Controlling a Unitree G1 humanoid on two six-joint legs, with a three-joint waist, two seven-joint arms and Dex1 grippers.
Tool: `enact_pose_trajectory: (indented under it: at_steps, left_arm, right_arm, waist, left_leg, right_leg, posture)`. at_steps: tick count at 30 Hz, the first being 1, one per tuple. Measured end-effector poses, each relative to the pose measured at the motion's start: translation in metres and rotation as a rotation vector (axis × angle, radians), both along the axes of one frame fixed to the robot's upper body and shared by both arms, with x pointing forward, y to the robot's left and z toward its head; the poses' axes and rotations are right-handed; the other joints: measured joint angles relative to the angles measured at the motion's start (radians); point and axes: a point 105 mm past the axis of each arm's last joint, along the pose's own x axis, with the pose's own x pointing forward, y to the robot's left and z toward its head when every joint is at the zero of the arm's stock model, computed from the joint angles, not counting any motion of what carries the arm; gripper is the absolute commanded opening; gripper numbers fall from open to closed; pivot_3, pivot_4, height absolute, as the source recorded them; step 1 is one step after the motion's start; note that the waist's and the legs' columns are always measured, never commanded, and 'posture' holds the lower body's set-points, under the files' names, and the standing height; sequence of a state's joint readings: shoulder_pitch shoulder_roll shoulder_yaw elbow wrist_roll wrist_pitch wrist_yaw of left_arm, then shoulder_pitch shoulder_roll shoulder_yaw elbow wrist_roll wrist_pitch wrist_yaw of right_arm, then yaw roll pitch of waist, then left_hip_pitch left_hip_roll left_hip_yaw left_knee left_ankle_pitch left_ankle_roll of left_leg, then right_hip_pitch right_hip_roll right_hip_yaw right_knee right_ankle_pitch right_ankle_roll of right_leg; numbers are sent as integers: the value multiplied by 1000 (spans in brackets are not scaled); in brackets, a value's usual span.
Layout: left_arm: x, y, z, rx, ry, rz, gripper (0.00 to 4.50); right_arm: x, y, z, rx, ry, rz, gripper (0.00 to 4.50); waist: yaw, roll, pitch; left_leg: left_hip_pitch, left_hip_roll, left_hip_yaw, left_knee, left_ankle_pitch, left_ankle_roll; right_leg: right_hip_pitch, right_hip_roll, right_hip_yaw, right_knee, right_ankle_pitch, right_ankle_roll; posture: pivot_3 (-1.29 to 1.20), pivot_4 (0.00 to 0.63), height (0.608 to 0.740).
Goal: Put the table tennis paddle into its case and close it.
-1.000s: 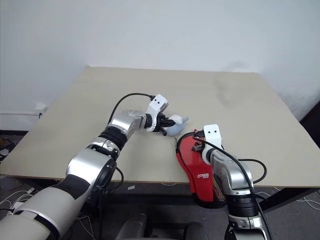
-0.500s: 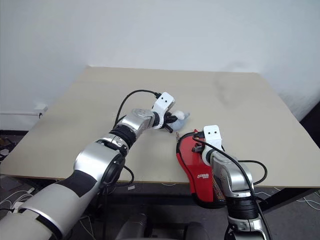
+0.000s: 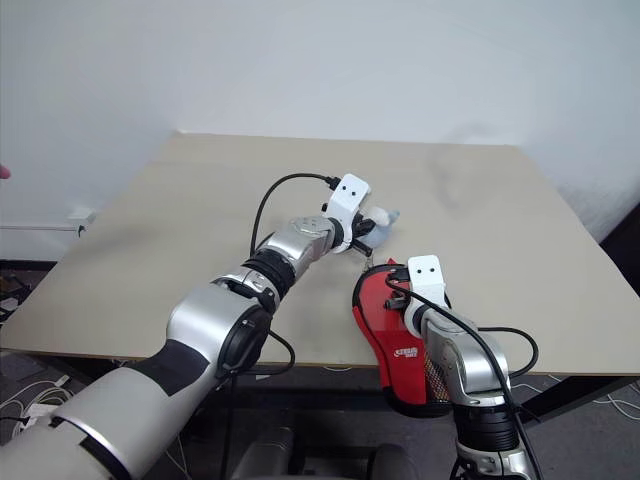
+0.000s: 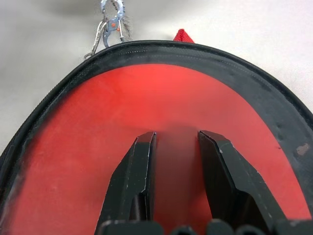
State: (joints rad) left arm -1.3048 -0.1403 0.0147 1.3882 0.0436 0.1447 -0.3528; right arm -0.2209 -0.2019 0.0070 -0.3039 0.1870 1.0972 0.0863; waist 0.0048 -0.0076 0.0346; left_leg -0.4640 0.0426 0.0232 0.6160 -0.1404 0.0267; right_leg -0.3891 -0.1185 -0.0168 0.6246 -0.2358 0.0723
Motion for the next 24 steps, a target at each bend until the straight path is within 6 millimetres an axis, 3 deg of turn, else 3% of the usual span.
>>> enact_pose_trajectory:
  at_steps: [10, 19, 24]
  left_arm:
    - [-9, -17, 1, 87, -82, -111, 0]
    - [-18, -28, 4, 42, -102, -222, 0]
    - [-33, -36, 0, -4, -35, -370, 0]
  right_arm:
    - [-3, 2, 1, -8, -4, 4, 1426]
    - [-6, 3, 1, -18, -6, 5, 1426]
    - [-5, 3, 1, -19, -6, 5, 1426]
  waist:
    - [0, 0, 0]
    - [0, 0, 0]
    - [0, 0, 0]
  left_leg:
    - [0, 0, 0, -1, 0, 0]
    - [0, 0, 0, -1, 0, 0]
    - [0, 0, 0, -1, 0, 0]
  right_leg:
    - [0, 0, 0, 0, 0, 0]
    - [0, 0, 0, 0, 0, 0]
    - [0, 0, 0, 0, 0, 0]
  posture:
    - [0, 0, 715]
    - [0, 0, 715]
    - [0, 0, 715]
